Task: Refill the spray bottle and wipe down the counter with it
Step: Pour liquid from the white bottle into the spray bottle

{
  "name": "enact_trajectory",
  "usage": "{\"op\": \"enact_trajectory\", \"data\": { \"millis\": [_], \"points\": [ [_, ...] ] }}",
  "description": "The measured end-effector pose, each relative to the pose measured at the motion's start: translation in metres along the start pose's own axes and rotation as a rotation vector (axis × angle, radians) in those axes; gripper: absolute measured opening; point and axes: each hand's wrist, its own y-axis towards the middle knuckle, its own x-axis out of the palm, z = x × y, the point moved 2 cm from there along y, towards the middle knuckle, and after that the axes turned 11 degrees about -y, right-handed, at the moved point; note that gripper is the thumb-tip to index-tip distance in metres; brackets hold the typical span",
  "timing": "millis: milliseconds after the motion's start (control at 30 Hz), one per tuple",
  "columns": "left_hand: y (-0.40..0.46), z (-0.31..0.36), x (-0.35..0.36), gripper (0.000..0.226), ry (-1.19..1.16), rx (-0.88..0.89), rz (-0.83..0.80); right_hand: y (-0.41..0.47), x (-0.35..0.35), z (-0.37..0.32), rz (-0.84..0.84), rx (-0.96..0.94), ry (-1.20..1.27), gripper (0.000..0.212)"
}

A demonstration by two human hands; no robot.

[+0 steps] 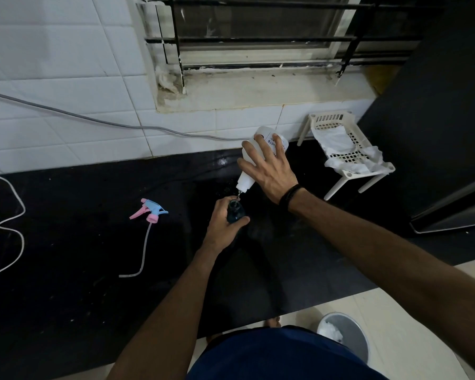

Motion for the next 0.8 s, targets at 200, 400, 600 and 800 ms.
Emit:
{"op": "enact_trajectory", "data": {
  "millis": [200, 400, 600, 800],
  "points": [
    [0.0009, -0.0003, 0.0006, 0.057, 0.010, -0.003, -0.004, 0.0003, -0.0002, -0.0014, 0.019, -0.005, 0.000, 0.057],
    [0.0009, -0.0010, 0.0002, 0.058, 0.027, 0.006, 0.001, -0.0001, 0.0000, -0.0027, 0.060, -0.006, -0.014, 0.053],
    [0.0004, 0.0011, -0.0001, 0.057, 0.018, 0.007, -0.001, 0.0010, 0.0008, -0.0066, 0.079, -0.011, -0.023, 0.053],
    [0.0000, 0.0023, 0.0001, 0.058, 0.019, -0.004, -0.006, 0.0017, -0.0019, -0.0079, 0.080, -0.019, -0.019, 0.054]
  ]
}}
